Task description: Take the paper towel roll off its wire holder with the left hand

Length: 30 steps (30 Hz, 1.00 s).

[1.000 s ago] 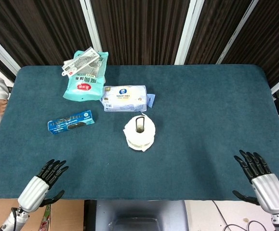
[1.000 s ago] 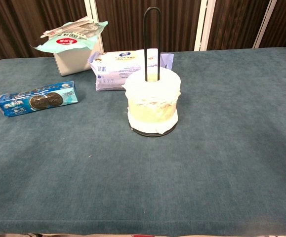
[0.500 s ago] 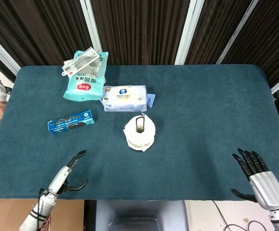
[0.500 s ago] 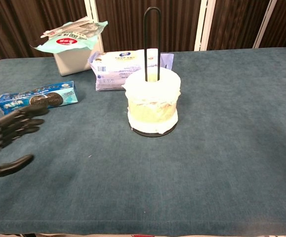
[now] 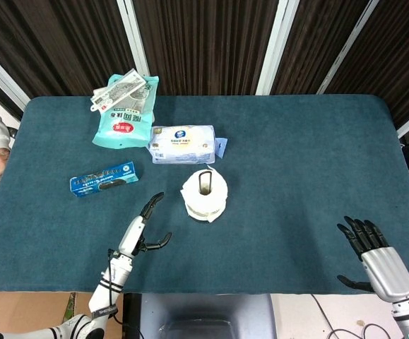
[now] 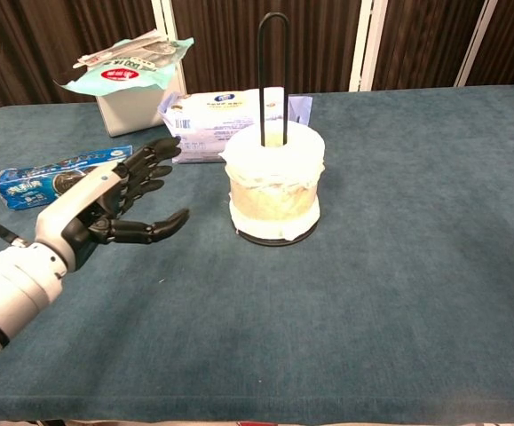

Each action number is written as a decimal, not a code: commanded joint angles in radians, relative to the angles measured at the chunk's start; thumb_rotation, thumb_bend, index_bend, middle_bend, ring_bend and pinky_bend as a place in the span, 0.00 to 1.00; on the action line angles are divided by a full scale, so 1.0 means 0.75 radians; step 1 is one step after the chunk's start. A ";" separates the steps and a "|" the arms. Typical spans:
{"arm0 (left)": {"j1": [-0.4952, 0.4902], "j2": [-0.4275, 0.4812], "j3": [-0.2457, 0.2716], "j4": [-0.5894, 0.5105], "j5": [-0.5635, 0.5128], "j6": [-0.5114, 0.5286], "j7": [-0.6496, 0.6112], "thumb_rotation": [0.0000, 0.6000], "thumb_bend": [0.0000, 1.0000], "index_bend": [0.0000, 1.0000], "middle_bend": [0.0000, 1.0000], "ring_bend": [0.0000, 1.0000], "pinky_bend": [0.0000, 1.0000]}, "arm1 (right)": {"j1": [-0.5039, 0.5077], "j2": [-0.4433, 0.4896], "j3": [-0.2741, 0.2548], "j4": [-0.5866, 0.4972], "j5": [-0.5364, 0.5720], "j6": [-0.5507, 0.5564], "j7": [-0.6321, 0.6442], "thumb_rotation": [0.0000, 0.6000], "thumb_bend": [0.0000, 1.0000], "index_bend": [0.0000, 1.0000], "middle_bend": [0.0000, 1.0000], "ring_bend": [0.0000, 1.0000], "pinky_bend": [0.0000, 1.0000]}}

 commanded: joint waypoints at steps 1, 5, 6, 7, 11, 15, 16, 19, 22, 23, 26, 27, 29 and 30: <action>-0.089 -0.126 -0.110 0.056 -0.091 -0.077 0.116 1.00 0.36 0.00 0.00 0.00 0.00 | 0.009 0.006 0.004 -0.004 0.014 -0.017 0.013 1.00 0.04 0.00 0.00 0.00 0.00; -0.140 -0.195 -0.186 0.105 -0.171 -0.116 0.180 1.00 0.37 0.00 0.00 0.00 0.00 | 0.017 0.016 0.011 -0.006 0.036 -0.029 0.040 1.00 0.04 0.00 0.00 0.00 0.00; -0.151 -0.206 -0.199 0.114 -0.182 -0.121 0.187 1.00 0.37 0.00 0.00 0.00 0.00 | 0.019 0.018 0.012 -0.006 0.042 -0.034 0.046 1.00 0.04 0.00 0.00 0.00 0.00; -0.165 -0.221 -0.217 0.125 -0.198 -0.130 0.197 1.00 0.37 0.00 0.00 0.00 0.00 | 0.021 0.021 0.013 -0.006 0.048 -0.040 0.053 1.00 0.04 0.00 0.00 0.00 0.00; -0.207 -0.256 -0.257 0.152 -0.230 -0.151 0.221 1.00 0.37 0.00 0.00 0.00 0.00 | 0.026 0.030 0.016 -0.003 0.057 -0.046 0.074 1.00 0.04 0.00 0.00 0.00 0.00; -0.233 -0.287 -0.272 0.165 -0.256 -0.167 0.237 1.00 0.37 0.00 0.00 0.00 0.00 | 0.025 0.037 0.023 0.000 0.071 -0.038 0.102 1.00 0.04 0.00 0.00 0.00 0.00; -0.238 -0.295 -0.278 0.168 -0.264 -0.170 0.240 1.00 0.37 0.00 0.00 0.00 0.00 | 0.024 0.037 0.025 0.000 0.075 -0.036 0.108 1.00 0.04 0.00 0.00 0.00 0.00; -0.260 -0.314 -0.298 0.169 -0.292 -0.187 0.259 1.00 0.37 0.00 0.00 0.00 0.00 | 0.024 0.041 0.026 0.004 0.080 -0.035 0.122 1.00 0.04 0.00 0.00 0.00 0.00; -0.278 -0.327 -0.310 0.166 -0.306 -0.190 0.291 1.00 0.37 0.00 0.00 0.00 0.00 | 0.024 0.045 0.026 0.007 0.082 -0.036 0.132 1.00 0.04 0.00 0.00 0.00 0.00; -0.281 -0.330 -0.313 0.160 -0.311 -0.192 0.295 1.00 0.37 0.00 0.00 0.00 0.00 | 0.024 0.046 0.025 0.008 0.081 -0.035 0.134 1.00 0.04 0.00 0.00 0.00 0.00; -0.291 -0.336 -0.322 0.148 -0.333 -0.199 0.327 1.00 0.36 0.00 0.00 0.00 0.00 | 0.022 0.050 0.020 0.012 0.070 -0.030 0.140 1.00 0.04 0.00 0.00 0.00 0.00; -0.296 -0.338 -0.323 0.151 -0.338 -0.199 0.345 1.00 0.35 0.00 0.00 0.00 0.00 | 0.022 0.050 0.019 0.014 0.067 -0.027 0.143 1.00 0.04 0.00 0.00 0.00 0.00; -0.303 -0.342 -0.326 0.156 -0.351 -0.199 0.380 1.00 0.35 0.00 0.00 0.00 0.00 | 0.019 0.052 0.018 0.017 0.065 -0.021 0.149 1.00 0.04 0.00 0.00 0.00 0.00; -0.306 -0.343 -0.329 0.156 -0.358 -0.201 0.392 1.00 0.34 0.00 0.00 0.00 0.00 | 0.018 0.053 0.017 0.018 0.065 -0.019 0.154 1.00 0.04 0.00 0.00 0.00 0.00</action>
